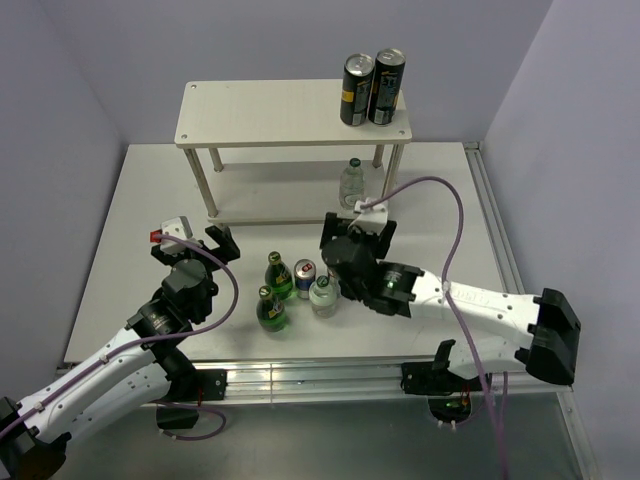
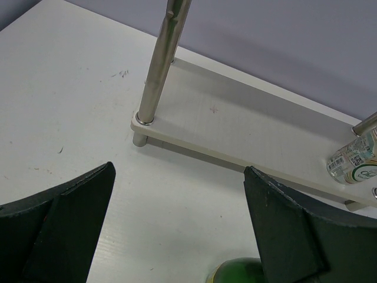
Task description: Place and organize the beverage onto the shelf
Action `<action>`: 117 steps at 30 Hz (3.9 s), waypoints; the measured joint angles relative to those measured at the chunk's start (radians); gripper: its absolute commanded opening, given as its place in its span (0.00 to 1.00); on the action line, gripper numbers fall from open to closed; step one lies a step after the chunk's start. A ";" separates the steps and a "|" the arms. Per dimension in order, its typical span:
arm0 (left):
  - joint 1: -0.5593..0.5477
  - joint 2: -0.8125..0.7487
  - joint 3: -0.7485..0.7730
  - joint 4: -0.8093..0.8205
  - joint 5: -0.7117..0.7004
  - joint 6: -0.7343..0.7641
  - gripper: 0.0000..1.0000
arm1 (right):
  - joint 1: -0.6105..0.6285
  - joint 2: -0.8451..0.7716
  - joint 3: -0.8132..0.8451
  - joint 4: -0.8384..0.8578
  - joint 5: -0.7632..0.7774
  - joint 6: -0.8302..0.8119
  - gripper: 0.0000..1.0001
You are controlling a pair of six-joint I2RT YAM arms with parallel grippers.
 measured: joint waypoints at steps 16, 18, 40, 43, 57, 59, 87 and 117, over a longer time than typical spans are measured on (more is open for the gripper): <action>0.000 0.002 0.000 0.000 0.000 0.000 0.98 | 0.346 -0.016 -0.027 -0.407 0.007 0.396 0.89; 0.000 0.002 0.000 0.000 0.000 0.000 0.98 | 0.354 0.007 -0.029 -0.404 0.001 0.407 0.89; 0.000 -0.001 0.000 -0.008 -0.001 -0.016 0.98 | 0.358 0.146 -0.046 -0.296 -0.022 0.410 0.61; 0.000 -0.001 0.000 -0.008 -0.001 -0.018 0.98 | 0.356 0.161 -0.051 -0.284 -0.023 0.414 0.57; 0.000 -0.005 0.000 -0.023 -0.001 -0.022 0.98 | 0.341 0.190 -0.058 -0.228 0.048 0.399 0.00; 0.000 -0.005 0.000 -0.023 -0.001 -0.022 0.98 | 0.341 0.189 -0.057 -0.231 0.047 0.399 0.00; 0.000 -0.005 0.000 -0.023 -0.001 -0.022 0.97 | 0.383 -0.003 0.066 -0.364 0.007 0.222 0.00; 0.000 -0.025 0.000 -0.026 -0.002 -0.022 0.97 | -0.032 0.213 0.243 0.222 -0.113 -0.310 0.00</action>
